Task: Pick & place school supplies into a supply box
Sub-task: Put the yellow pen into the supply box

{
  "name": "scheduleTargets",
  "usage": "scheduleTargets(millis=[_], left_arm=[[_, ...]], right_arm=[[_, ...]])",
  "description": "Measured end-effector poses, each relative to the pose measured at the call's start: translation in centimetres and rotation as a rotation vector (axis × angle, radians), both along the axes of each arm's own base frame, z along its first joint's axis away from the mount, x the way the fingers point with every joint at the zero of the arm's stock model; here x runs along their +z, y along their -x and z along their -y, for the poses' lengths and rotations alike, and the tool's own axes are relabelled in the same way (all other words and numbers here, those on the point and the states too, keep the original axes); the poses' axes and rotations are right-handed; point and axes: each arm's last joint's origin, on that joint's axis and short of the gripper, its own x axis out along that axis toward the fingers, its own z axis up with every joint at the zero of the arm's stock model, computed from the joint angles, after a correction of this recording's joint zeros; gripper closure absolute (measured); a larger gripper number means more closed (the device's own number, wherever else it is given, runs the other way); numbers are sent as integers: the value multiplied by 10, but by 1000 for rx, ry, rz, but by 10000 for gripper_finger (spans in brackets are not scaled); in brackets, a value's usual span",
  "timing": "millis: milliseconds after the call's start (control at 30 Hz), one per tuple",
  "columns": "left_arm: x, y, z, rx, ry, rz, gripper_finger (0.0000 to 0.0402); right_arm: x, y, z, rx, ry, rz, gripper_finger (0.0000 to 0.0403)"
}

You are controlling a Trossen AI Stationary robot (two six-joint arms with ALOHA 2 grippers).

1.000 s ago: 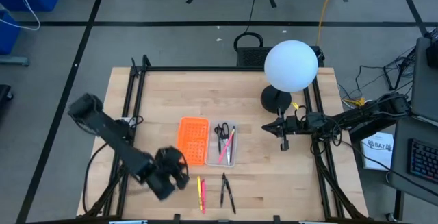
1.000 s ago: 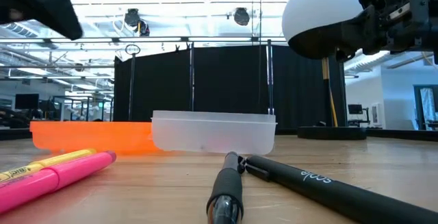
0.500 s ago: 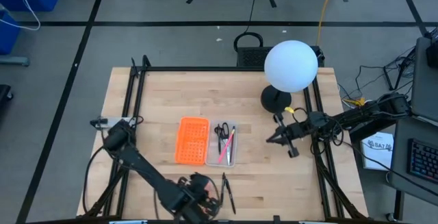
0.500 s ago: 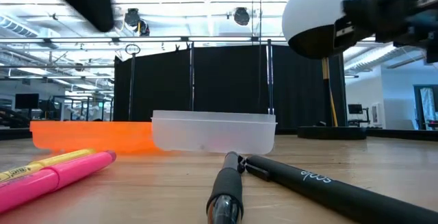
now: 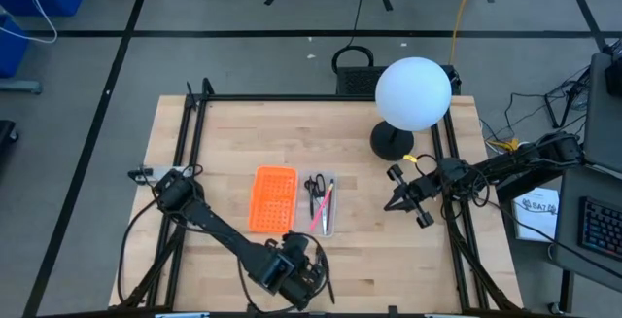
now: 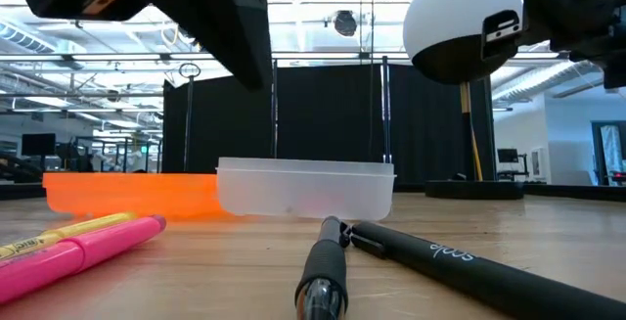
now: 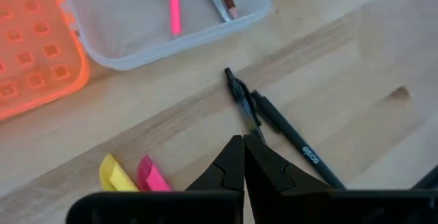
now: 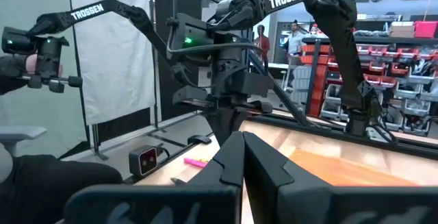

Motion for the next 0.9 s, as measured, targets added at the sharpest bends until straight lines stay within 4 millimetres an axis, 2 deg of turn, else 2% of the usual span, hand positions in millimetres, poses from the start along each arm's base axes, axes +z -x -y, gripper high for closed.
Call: scheduleTargets(millis=[133,267,533,767,900], left_arm=[[0,-1,-1,3,24,-13,372],[-1,2,3,-1,118,-67,366],[-3,32,39,72,202,-92,366],[-29,33,44,121,198,-186,365],[-43,28,42,108,245,-278,346]], right_arm=[[-1,0,-1,24,31,6,403],[-3,0,-1,23,45,-12,403],[-5,0,-1,23,54,-29,403],[-6,0,-1,25,45,-44,403],[-6,0,-1,27,27,-56,403]])
